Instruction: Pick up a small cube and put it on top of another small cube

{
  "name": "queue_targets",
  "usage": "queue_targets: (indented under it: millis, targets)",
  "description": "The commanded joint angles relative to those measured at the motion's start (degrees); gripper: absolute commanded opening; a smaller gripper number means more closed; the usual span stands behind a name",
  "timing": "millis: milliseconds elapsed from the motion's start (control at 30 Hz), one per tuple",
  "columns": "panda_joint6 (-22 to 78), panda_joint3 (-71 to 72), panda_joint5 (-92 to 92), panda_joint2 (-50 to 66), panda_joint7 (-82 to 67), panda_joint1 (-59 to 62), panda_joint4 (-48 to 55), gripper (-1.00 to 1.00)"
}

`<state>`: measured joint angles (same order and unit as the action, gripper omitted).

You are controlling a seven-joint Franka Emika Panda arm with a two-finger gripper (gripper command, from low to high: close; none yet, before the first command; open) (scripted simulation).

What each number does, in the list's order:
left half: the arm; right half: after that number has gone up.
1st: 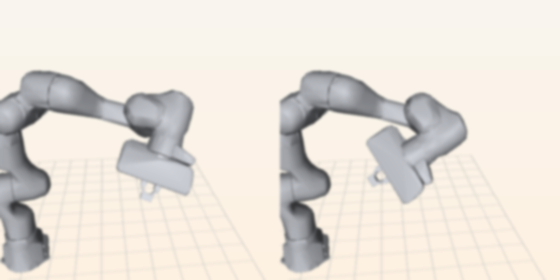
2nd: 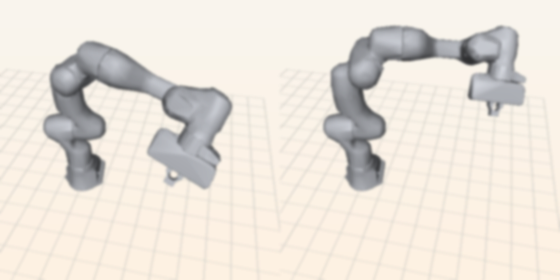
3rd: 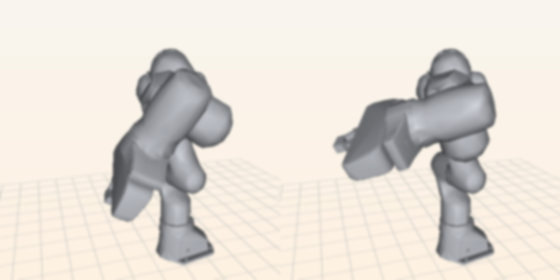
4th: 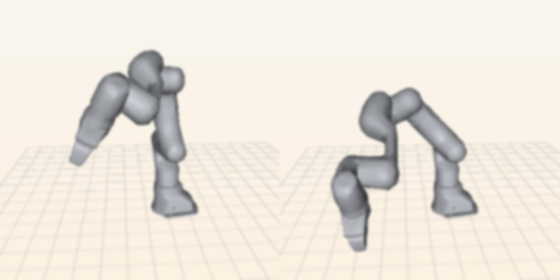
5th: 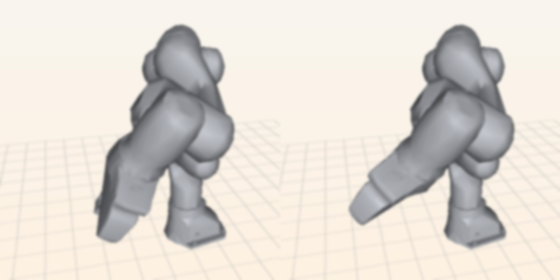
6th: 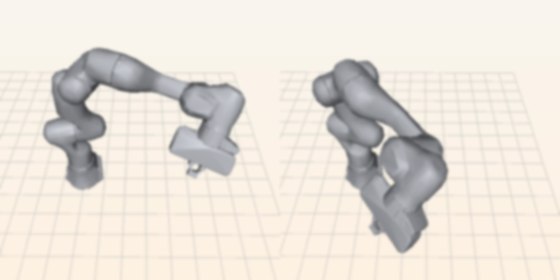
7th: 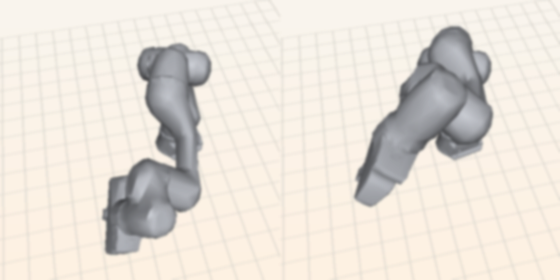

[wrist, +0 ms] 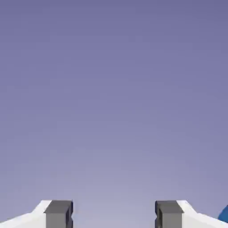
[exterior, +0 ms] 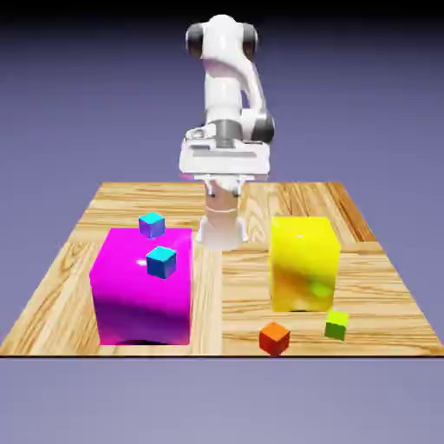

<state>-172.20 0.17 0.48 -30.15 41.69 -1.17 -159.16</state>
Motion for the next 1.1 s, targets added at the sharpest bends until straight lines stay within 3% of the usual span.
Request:
queue_targets:
  millis: [0,867,1067]
  targets:
    - [1.5,0.1,0.4,2.1,-0.6,-0.4,1.5,0.00]
    - [40.4,3.7,10.6,56.1,-17.2,-10.8,41.1,0.00]
    - [32.7,2.5,12.4,64.0,-16.1,-11.2,40.8,0.00]
